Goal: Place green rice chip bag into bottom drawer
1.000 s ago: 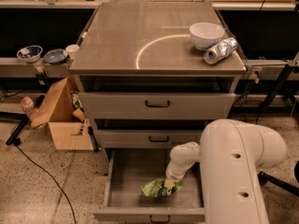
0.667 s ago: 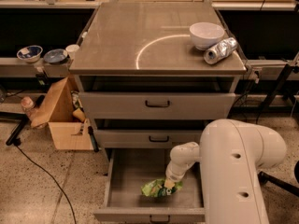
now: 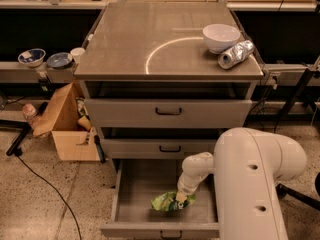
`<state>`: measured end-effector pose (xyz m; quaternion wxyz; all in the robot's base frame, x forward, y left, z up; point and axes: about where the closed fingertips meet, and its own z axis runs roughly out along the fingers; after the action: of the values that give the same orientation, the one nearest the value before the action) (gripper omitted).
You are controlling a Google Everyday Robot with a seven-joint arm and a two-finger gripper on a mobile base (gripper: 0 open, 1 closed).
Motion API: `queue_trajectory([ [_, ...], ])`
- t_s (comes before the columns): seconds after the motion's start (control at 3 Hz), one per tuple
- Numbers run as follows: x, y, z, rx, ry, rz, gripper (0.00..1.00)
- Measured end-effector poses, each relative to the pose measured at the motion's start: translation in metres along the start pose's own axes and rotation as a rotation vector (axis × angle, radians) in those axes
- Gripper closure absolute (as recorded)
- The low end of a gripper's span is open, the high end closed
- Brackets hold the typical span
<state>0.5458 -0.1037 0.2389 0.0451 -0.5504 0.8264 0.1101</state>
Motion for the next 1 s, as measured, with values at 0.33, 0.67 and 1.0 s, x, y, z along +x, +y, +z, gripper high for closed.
queue_trajectory([
  [0.33,0.0000,0.0000,0.0000,0.000,0.000,0.000,0.38],
  [0.67,0.0000,0.0000,0.0000,0.000,0.000,0.000,0.07],
  [1.0,0.0000,0.0001,0.0001,0.000,0.000,0.000,0.00],
])
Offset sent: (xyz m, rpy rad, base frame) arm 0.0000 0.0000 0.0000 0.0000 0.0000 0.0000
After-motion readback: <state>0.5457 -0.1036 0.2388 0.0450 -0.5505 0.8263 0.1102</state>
